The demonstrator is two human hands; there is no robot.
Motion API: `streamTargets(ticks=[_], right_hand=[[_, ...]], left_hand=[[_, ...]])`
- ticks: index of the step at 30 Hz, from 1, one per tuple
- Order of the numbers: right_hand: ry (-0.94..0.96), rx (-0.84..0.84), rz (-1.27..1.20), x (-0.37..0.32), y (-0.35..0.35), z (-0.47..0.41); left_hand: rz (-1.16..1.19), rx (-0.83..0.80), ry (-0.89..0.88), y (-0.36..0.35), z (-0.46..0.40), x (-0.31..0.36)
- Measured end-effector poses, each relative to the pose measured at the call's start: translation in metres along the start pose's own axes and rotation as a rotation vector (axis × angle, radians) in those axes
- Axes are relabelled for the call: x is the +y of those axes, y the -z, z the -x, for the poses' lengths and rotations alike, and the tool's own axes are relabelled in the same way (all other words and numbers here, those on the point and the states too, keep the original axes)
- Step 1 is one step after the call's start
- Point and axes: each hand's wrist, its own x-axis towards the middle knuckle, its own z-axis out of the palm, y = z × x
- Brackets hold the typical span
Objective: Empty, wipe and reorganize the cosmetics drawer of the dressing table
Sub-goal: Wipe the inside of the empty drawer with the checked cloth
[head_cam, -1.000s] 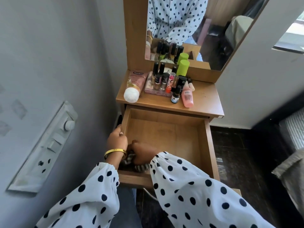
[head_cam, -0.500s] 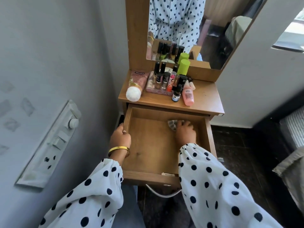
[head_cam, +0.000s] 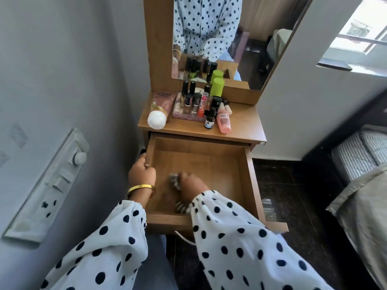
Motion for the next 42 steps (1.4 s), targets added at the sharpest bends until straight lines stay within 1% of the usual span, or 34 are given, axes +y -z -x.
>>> streamTargets(ticks=[3,6,8,10,12,14,16,18,20,23,27,29,32,34,36,38,42], right_hand=[[0.213,-0.059,-0.018,-0.037,-0.007,0.001],[0.25,-0.051,0.019,-0.038,-0.009,-0.004],[0.19,-0.007,0.052,-0.021,-0.001,-0.008],[0.071,0.04,0.089,0.006,0.016,-0.012],[-0.067,0.049,0.142,0.042,0.033,-0.009],[-0.195,0.026,0.198,0.075,0.048,0.002],[-0.24,0.005,0.224,0.093,0.054,0.015],[-0.205,-0.063,0.215,0.093,0.054,0.027],[-0.169,-0.134,0.176,0.088,0.051,0.035],[-0.101,-0.139,0.261,0.077,0.039,0.037],[0.01,-0.22,0.343,0.056,0.026,0.034],[0.1,-0.197,0.256,0.036,0.022,0.03],[0.228,-0.174,-0.05,-0.006,0.008,0.024],[0.287,-0.196,-0.135,-0.032,0.002,0.024],[0.308,-0.218,-0.106,-0.043,0.001,0.024],[0.314,-0.239,-0.063,-0.041,0.004,0.024],[0.262,-0.32,-0.019,-0.017,0.018,0.029]], left_hand=[[0.016,-0.01,-0.002,0.0,0.001,0.001],[0.014,-0.016,-0.012,0.002,0.001,0.001],[0.005,-0.012,-0.027,0.003,0.001,0.0],[-0.001,-0.001,-0.021,0.002,0.003,0.001],[-0.073,0.013,-0.059,0.002,0.008,0.002],[-0.167,0.044,-0.181,0.0,0.013,0.004],[-0.211,0.056,-0.316,-0.004,0.016,0.006],[-0.233,0.038,-0.39,-0.01,0.018,0.007],[-0.226,0.025,-0.395,-0.014,0.019,0.007],[-0.114,0.029,-0.306,-0.014,0.02,0.009],[0.073,0.065,-0.206,-0.008,0.019,0.011],[0.146,0.068,-0.16,-0.005,0.019,0.012],[0.211,0.059,-0.14,-0.003,0.019,0.014],[0.207,0.044,-0.155,0.001,0.019,0.013],[0.196,0.023,-0.167,0.003,0.018,0.012],[0.177,0.011,-0.168,0.006,0.018,0.011],[0.052,-0.022,-0.212,0.003,0.021,0.011]])
